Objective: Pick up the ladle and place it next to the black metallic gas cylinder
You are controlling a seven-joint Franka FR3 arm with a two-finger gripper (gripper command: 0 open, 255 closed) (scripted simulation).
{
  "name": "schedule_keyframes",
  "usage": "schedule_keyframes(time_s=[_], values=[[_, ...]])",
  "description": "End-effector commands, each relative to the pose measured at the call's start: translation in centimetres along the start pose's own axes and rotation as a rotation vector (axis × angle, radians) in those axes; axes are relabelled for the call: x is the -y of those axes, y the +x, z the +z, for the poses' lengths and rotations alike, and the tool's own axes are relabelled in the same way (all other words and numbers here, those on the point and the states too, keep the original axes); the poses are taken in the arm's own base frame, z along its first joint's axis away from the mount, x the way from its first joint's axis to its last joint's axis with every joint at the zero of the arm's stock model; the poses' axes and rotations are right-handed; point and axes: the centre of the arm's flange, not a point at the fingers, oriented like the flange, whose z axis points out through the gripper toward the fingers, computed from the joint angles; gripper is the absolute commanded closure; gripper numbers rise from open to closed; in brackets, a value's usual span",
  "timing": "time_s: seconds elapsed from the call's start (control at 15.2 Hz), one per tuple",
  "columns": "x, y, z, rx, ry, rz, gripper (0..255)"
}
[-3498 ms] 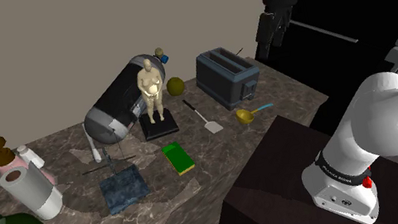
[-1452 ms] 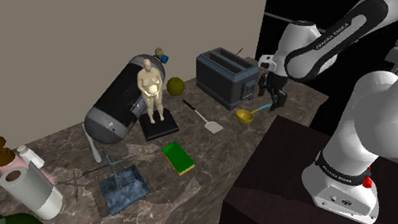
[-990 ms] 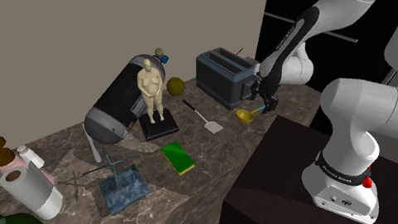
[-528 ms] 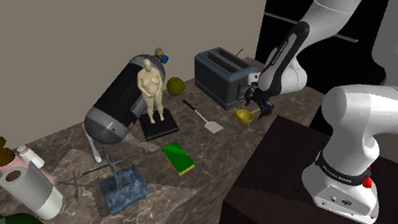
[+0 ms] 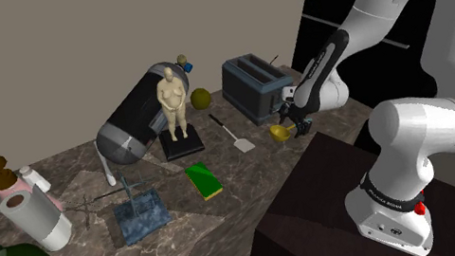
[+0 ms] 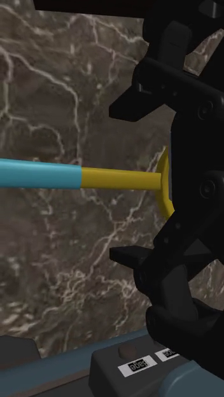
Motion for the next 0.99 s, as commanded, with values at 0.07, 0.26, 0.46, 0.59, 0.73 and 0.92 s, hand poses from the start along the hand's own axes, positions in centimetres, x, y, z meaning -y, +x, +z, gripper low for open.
schedule_keyframes(time_s=[0.07, 0.26, 0.46, 0.59, 0.73, 0.92], values=[[0.0, 0.0, 0.0, 0.000, -0.001, -0.001, 255], [-0.1, 0.0, 0.0, 0.000, -0.001, -0.001, 255], [-0.2, 0.1, -0.1, 0.000, -0.001, -0.001, 255], [-0.1, 0.0, 0.0, 0.000, -0.001, -0.001, 255], [-0.1, 0.1, -0.5, 0.000, -0.001, -0.001, 255], [-0.4, 0.2, -2.1, 0.000, -0.001, -0.001, 255]])
